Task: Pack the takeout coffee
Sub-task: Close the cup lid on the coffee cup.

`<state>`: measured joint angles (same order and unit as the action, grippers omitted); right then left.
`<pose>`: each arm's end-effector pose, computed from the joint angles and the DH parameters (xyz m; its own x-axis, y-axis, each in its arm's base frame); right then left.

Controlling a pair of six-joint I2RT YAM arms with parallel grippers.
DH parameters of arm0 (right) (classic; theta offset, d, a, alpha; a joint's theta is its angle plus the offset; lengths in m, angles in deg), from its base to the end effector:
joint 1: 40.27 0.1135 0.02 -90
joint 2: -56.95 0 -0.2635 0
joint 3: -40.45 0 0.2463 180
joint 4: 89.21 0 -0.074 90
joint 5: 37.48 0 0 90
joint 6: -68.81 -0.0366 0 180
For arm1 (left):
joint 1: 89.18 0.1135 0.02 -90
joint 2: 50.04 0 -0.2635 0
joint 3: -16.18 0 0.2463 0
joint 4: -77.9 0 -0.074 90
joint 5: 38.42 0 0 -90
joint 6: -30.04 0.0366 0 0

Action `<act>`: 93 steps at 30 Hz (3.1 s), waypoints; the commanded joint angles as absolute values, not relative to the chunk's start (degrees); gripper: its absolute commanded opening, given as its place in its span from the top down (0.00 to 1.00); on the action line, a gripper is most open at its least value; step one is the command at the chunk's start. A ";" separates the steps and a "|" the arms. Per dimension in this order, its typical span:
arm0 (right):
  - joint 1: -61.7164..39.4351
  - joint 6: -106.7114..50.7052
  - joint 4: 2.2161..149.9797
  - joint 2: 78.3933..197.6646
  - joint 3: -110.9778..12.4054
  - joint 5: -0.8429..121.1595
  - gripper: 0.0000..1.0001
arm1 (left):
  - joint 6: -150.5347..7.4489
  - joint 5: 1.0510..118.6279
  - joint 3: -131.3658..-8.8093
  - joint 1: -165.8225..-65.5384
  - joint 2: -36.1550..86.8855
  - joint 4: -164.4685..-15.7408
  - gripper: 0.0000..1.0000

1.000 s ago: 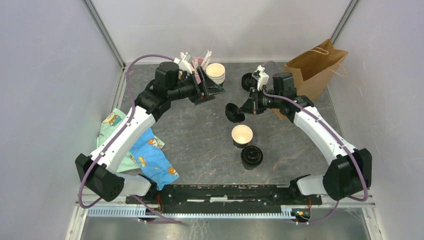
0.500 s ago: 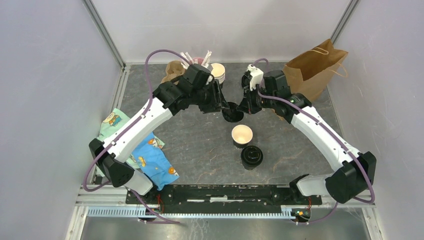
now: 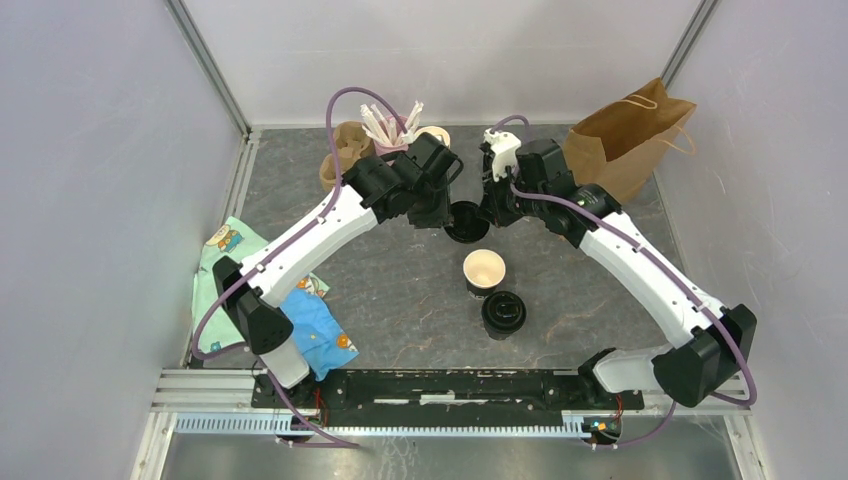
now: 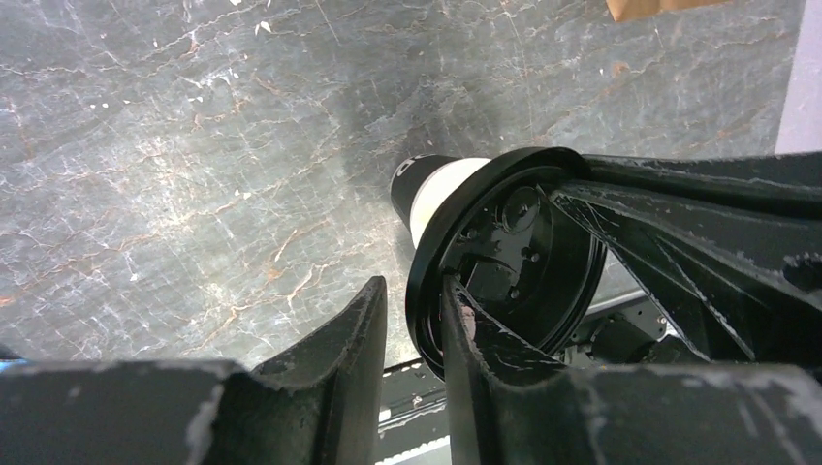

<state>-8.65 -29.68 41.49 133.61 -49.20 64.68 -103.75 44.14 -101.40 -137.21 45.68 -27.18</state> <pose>0.2409 0.1574 0.3602 -0.5957 -0.1973 -0.7786 -0.5754 0.7811 0.2423 0.2317 -0.2505 0.3792 -0.8600 -0.0699 -0.5055 0.1247 0.9317 -0.3412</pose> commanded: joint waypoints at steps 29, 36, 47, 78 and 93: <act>-4.89 -24.40 31.60 131.31 -66.56 56.25 0.24 | -108.47 60.20 -93.32 -129.72 38.46 -39.35 0.92; -17.58 -29.67 42.43 124.50 -61.63 81.58 0.02 | -130.92 85.19 -65.67 -117.75 23.18 -84.11 0.92; -17.73 -71.74 91.41 123.42 -43.03 105.24 0.02 | -163.51 93.96 -51.78 -116.16 26.46 -146.75 0.93; -12.43 -72.31 92.89 131.78 -49.38 100.73 0.16 | -159.68 97.46 -53.72 -116.27 29.50 -140.70 0.95; -11.54 -70.49 90.14 132.45 -50.39 98.40 0.18 | -157.35 97.54 -52.99 -116.25 28.03 -137.50 0.95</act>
